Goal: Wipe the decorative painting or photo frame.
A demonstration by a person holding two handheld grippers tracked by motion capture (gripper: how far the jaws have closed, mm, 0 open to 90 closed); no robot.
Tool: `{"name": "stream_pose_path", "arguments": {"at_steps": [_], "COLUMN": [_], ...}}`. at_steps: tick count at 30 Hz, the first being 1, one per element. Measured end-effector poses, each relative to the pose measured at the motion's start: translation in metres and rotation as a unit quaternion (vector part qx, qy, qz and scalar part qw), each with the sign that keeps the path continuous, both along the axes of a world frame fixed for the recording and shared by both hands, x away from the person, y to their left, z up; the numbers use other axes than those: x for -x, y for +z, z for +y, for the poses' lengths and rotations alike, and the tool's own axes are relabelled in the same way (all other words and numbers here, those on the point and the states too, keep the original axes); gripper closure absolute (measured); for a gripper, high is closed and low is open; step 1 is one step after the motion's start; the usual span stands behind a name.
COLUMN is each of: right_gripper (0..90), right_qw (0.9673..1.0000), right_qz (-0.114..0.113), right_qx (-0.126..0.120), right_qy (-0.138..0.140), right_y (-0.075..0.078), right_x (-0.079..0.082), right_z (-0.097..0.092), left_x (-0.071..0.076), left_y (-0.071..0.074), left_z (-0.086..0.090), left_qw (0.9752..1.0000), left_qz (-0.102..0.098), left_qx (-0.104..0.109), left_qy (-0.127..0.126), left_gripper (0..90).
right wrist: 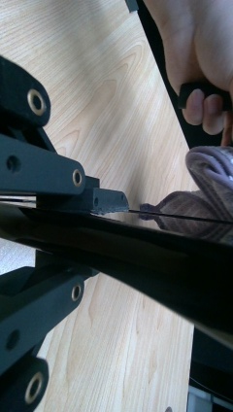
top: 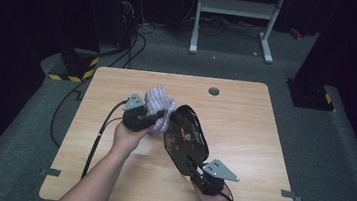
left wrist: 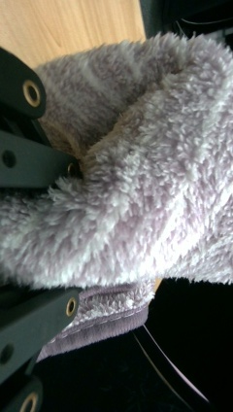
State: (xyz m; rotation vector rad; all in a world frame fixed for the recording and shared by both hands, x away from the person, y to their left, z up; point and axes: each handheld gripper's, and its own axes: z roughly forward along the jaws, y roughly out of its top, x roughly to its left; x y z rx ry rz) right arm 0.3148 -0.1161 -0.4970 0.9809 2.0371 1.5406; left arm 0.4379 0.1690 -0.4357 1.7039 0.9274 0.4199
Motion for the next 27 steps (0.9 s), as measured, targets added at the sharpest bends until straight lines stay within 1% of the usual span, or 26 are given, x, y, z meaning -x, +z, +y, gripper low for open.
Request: {"name": "stream_pose_path", "arguments": {"at_steps": [2, 6, 9, 14, 19, 21, 23, 24, 27], "right_gripper": [77.9, 78.0, 78.2, 78.5, 78.8, 78.8, 78.8, 78.8, 78.8], "right_qw": [1.0, 1.0, 1.0, 1.0, 1.0, 1.0, 1.0, 1.0, 1.0], "right_qz": [-0.001, -0.001, 0.0, 0.0, 0.001, 0.001, 0.001, 0.002, 0.001], "right_qx": [0.001, 0.002, 0.002, 0.002, 0.001, 0.001, 0.001, 0.001, 0.001], "right_qy": [0.0, -0.001, -0.001, -0.001, 0.0, 0.001, 0.001, 0.001, 0.0], "right_y": [0.0, 0.0, 0.0, 0.0, 0.0, -0.001, -0.001, -0.001, -0.001], "right_x": [0.0, 0.0, 0.0, 0.0, 0.0, -0.001, -0.001, 0.0, -0.001], "right_z": [0.0, 0.0, 0.0, 0.0, 0.0, 0.0, 0.0, 0.0, 0.0], "left_x": [0.0, 0.0, 0.003, 0.011, 0.017, 0.019, 0.02, 0.019, 0.013], "left_y": [-0.001, 0.001, 0.005, 0.019, 0.036, 0.042, 0.044, 0.043, 0.031], "left_z": [0.001, 0.001, 0.001, -0.004, -0.006, -0.009, -0.011, -0.012, -0.009], "left_qw": [1.0, 1.0, 1.0, 0.9995, 0.9974, 0.9968, 0.9965, 0.9967, 0.9979], "left_qz": [0.002, 0.001, -0.004, -0.026, -0.054, -0.061, -0.067, -0.066, -0.043], "left_qx": [-0.001, -0.002, 0.003, 0.013, 0.03, 0.03, 0.022, 0.017, 0.019], "left_qy": [0.001, 0.001, -0.002, -0.015, -0.036, -0.042, -0.045, -0.045, -0.044], "left_gripper": [71.5, 71.4, 71.4, 71.4, 71.0, 71.0, 71.0, 71.0, 71.2]}}
